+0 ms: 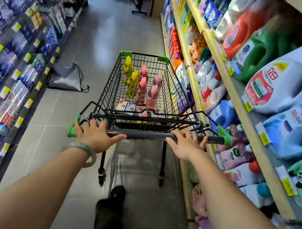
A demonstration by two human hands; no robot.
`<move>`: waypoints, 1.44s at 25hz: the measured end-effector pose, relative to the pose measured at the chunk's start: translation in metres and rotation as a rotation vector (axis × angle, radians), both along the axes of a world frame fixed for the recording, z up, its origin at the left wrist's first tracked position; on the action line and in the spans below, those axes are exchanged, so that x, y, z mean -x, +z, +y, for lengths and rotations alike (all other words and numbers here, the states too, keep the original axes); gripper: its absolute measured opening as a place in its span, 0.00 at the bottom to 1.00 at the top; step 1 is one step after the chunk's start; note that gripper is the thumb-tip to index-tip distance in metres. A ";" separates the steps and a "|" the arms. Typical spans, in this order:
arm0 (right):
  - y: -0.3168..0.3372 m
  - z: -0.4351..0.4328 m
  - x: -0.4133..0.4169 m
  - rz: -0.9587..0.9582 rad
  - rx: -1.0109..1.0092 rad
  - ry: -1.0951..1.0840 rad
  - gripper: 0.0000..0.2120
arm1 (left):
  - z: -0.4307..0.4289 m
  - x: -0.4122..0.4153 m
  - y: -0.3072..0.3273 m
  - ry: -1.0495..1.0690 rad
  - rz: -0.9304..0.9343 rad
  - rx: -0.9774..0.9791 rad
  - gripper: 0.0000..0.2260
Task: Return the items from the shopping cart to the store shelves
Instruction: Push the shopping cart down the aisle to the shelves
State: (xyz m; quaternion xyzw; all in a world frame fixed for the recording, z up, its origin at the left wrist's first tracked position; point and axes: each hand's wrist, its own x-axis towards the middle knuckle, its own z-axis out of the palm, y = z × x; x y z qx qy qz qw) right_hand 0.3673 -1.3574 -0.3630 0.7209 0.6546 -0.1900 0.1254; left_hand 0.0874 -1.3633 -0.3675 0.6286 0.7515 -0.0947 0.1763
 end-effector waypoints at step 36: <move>0.004 0.515 -0.067 0.067 0.005 -0.077 0.23 | 0.525 -0.068 -0.005 -0.013 -0.075 -0.050 0.42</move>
